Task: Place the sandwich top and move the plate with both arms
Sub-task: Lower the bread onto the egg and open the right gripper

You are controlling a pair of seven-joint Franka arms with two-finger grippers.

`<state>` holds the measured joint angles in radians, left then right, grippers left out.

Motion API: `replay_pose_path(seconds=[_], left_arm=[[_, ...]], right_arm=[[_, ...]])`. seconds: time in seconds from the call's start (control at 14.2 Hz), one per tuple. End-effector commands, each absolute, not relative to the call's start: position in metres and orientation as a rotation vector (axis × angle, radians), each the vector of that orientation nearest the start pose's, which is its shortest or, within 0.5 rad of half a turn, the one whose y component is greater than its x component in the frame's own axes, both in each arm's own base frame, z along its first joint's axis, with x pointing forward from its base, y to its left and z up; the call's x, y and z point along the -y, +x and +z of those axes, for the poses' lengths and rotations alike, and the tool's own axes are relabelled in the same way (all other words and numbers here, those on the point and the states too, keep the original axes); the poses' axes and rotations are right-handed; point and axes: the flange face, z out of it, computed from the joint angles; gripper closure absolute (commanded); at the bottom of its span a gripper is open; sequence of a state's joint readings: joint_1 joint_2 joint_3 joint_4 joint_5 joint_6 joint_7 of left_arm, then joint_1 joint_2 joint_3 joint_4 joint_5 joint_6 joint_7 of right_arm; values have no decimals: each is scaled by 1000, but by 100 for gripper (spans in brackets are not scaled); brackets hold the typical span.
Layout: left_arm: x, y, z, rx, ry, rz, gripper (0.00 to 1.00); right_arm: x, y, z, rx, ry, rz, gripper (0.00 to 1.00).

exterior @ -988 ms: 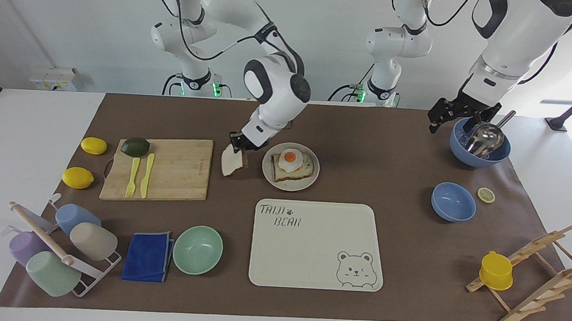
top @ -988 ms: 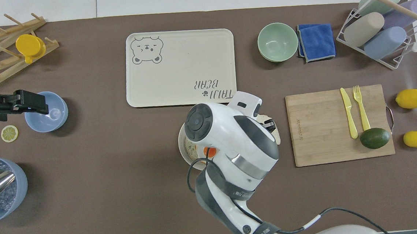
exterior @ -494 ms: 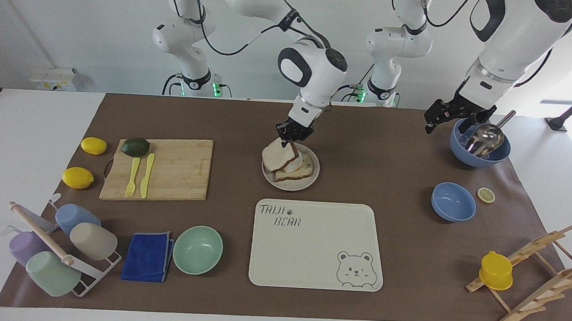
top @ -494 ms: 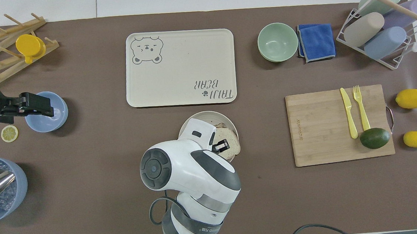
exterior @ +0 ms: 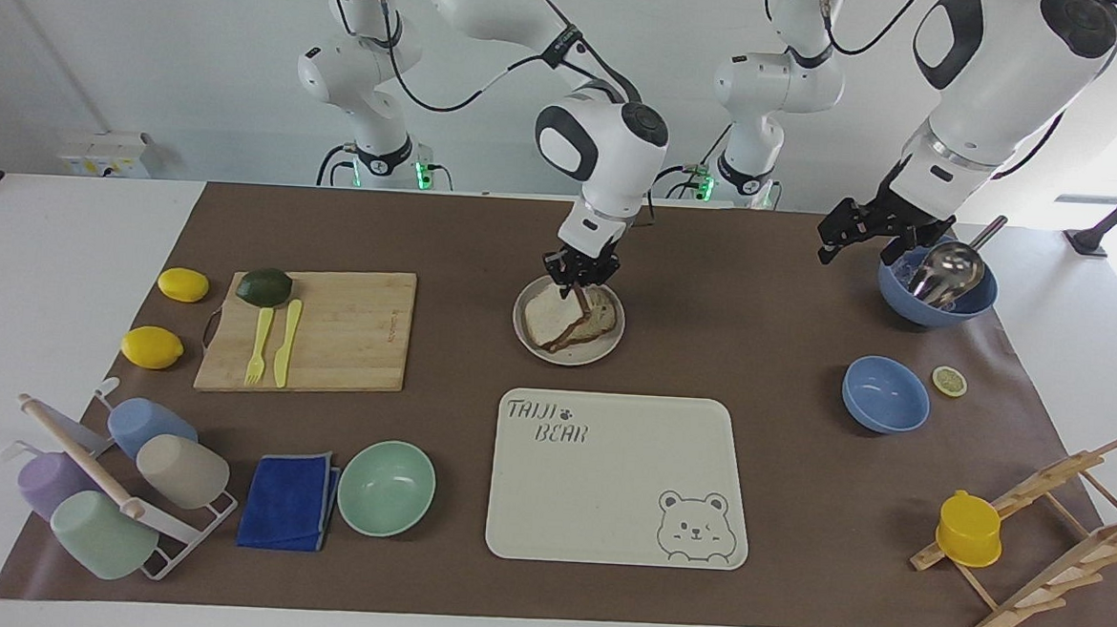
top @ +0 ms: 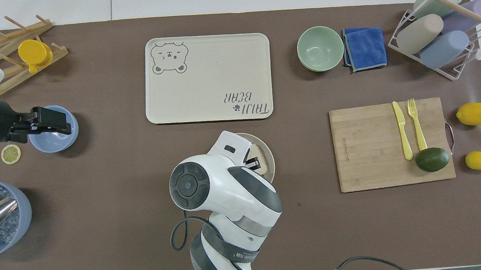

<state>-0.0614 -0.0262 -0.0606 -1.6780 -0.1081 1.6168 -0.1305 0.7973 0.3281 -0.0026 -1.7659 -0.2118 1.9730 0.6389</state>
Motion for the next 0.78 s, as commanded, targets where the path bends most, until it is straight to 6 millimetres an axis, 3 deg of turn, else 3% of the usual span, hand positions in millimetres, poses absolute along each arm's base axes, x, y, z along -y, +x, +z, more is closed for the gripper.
replay_pose_path(seconds=[0.0, 0.07, 0.14, 0.21, 0.35, 0.56, 0.71], left_arm=[[77, 535, 586, 44, -3276, 50, 0], [78, 534, 584, 41, -3277, 51, 0], [78, 534, 581, 41, -3277, 50, 0], [79, 534, 575, 44, -3277, 48, 0], [81, 534, 571, 40, -3278, 49, 0], [88, 532, 559, 42, -3303, 33, 0], [97, 524, 544, 28, -3307, 31, 0]], right_arm=[[-442, 448, 366, 379, -3306, -66, 65], [-442, 448, 365, 380, -3307, -64, 10], [-442, 448, 365, 383, -3306, -65, 0], [-443, 448, 368, 382, -3302, -73, 0], [-430, 462, 393, 332, -3281, -120, 0], [-377, 491, 456, 75, -3177, -127, 0], [-336, 512, 484, -48, -3149, -139, 0]])
